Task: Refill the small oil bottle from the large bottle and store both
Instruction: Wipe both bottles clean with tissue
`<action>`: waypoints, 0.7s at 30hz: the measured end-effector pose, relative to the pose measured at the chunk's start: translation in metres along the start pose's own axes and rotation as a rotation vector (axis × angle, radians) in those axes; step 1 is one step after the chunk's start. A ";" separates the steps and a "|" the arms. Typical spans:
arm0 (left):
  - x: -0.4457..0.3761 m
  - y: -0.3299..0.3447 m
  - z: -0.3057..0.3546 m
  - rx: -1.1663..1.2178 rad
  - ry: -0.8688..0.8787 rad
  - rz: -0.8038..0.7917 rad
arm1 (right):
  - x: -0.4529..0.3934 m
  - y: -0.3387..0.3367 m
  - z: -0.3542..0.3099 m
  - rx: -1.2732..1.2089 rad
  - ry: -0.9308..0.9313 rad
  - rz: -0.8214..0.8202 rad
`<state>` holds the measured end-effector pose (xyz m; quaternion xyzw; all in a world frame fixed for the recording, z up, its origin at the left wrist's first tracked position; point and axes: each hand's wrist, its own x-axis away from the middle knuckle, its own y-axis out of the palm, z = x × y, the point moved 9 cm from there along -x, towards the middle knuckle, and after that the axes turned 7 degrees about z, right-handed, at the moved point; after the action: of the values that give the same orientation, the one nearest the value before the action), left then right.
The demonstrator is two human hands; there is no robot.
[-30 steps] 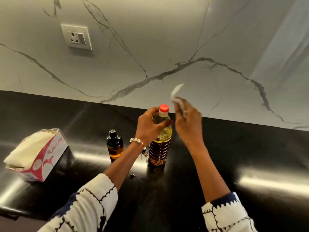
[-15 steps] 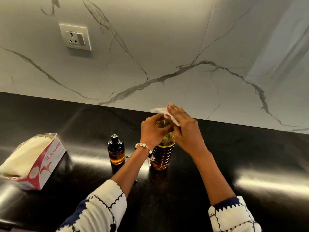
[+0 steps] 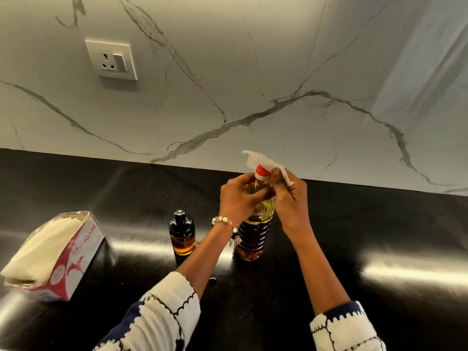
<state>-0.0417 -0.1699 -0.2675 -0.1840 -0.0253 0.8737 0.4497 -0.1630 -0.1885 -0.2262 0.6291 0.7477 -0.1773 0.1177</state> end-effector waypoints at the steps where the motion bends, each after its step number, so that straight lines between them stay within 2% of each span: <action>1: -0.001 0.000 -0.002 0.023 -0.011 -0.004 | 0.004 -0.001 0.006 -0.086 0.069 0.030; 3: -0.003 -0.001 -0.006 0.037 -0.036 -0.010 | 0.014 -0.001 0.014 -0.155 0.133 0.065; 9: -0.006 0.000 -0.007 0.049 -0.022 -0.027 | 0.022 0.011 0.009 -0.122 0.170 0.126; 15: -0.008 0.005 -0.014 0.118 -0.052 -0.084 | 0.008 0.004 0.015 -0.275 0.400 0.181; 18: -0.008 0.006 -0.012 0.144 -0.028 -0.097 | 0.016 0.007 0.015 -0.255 0.369 0.144; 21: -0.008 0.006 -0.012 0.149 -0.015 -0.104 | 0.027 0.006 0.016 -0.247 0.332 0.183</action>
<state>-0.0380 -0.1810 -0.2772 -0.1419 0.0269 0.8498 0.5069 -0.1627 -0.1698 -0.2528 0.6957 0.7125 0.0330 0.0849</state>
